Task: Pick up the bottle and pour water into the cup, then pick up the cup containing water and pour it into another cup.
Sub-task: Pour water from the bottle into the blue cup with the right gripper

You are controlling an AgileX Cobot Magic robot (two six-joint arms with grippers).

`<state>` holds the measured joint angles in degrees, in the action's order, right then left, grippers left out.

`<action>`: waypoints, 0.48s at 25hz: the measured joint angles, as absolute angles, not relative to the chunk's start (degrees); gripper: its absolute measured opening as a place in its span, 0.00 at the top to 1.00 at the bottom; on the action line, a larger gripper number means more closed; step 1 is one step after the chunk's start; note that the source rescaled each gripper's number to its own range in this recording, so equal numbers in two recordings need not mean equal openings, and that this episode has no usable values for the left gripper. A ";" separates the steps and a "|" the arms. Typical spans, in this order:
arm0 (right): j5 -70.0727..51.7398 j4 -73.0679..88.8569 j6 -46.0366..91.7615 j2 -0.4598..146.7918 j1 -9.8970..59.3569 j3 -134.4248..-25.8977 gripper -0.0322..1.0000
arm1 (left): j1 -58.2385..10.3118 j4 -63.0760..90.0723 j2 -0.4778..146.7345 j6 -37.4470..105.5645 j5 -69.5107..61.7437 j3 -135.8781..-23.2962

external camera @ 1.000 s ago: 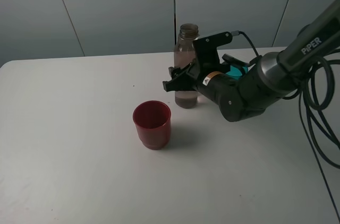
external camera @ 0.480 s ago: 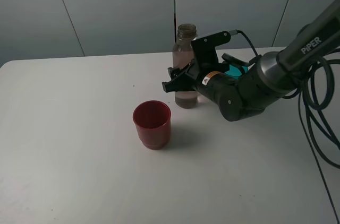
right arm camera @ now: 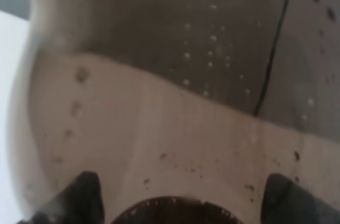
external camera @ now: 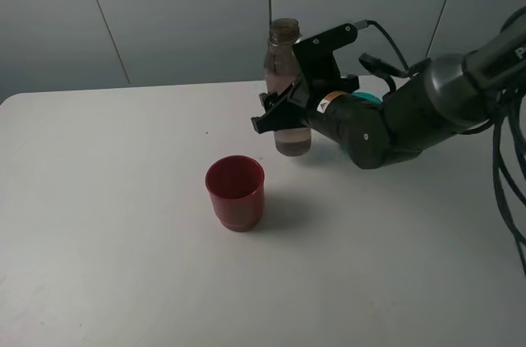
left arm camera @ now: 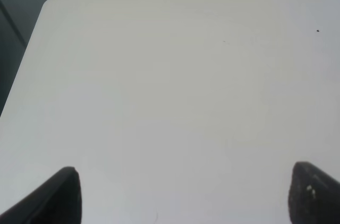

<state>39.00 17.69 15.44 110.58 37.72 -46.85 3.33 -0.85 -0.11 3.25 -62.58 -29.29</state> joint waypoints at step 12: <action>27.14 13.53 23.38 92.87 28.76 -46.85 0.93 | 3.33 -0.85 -0.11 3.25 -62.58 -29.29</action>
<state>27.14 13.53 23.38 92.87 28.76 -46.85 3.33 -0.85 -0.11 3.25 -62.58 -29.29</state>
